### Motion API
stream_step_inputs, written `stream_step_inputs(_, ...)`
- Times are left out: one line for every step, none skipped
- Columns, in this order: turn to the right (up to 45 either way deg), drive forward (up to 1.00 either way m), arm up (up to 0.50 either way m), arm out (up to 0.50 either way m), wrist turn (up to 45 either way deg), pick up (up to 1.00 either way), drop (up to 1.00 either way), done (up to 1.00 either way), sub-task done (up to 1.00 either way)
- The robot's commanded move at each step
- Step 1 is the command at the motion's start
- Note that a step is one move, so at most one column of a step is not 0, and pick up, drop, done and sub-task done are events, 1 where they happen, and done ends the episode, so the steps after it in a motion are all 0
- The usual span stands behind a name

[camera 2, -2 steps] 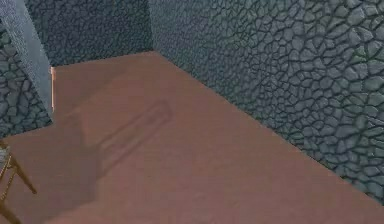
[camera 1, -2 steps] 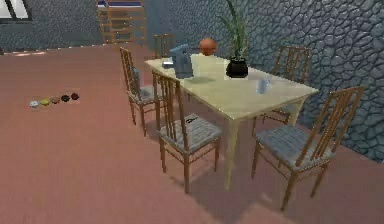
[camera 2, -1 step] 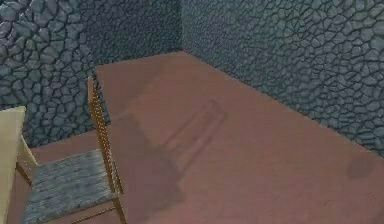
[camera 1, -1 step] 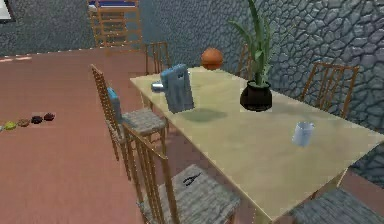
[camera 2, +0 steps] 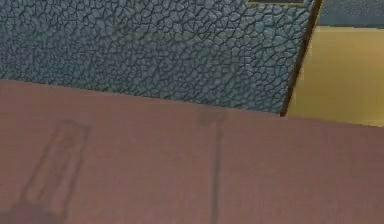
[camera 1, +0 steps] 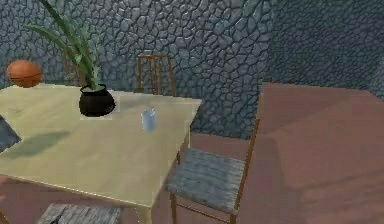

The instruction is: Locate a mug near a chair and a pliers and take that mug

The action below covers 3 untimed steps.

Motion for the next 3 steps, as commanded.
stream_step_inputs(45.0,0.00,0.00,0.00,0.0,0.00,0.00,0.00,0.00)
stream_step_inputs(12.0,0.00,0.00,0.00,0.0,0.00,0.00,0.00,0.00)
stream_step_inputs(0.0,1.00,0.00,0.00,0.0,0.00,0.00,0.00,0.00)
